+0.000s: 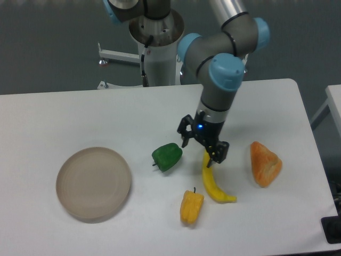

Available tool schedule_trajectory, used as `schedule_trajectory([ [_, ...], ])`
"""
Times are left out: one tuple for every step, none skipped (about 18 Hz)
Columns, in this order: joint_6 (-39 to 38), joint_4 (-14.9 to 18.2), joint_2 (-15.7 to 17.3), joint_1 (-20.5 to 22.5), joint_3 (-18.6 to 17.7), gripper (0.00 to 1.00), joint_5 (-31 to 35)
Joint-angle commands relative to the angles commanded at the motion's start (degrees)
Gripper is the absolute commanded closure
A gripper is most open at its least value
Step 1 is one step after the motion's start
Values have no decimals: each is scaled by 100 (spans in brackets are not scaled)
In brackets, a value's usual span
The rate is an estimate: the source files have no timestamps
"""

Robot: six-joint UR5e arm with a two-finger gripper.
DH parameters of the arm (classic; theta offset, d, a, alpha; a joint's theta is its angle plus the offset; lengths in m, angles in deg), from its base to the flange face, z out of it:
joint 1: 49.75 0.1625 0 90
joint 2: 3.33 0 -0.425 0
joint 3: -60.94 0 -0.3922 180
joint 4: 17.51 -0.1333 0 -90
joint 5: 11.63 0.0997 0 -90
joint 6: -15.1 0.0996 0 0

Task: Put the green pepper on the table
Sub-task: 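Open the gripper and raise it away from the green pepper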

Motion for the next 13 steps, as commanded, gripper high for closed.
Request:
schedule_trajectory([
  [88, 17, -70, 61, 105, 0, 44],
  [124, 26, -175, 114, 263, 0, 114],
  [133, 18, -237, 132, 325, 0, 158],
  [185, 17, -281, 167, 387, 0, 167],
  [290, 26, -325, 202, 440, 0, 176],
  [335, 35, -343, 220, 501, 0, 176],
  [335, 35, -404, 290, 580, 0, 193],
  [344, 26, -422, 325, 616, 0, 237],
  [344, 0, -457, 326, 633, 0, 290],
  [344, -9, -466, 326, 660, 0, 316],
  [379, 0, -501, 326, 703, 0, 351],
  [414, 9, -527, 326, 756, 0, 395],
  [449, 9, -536, 326, 765, 0, 422],
])
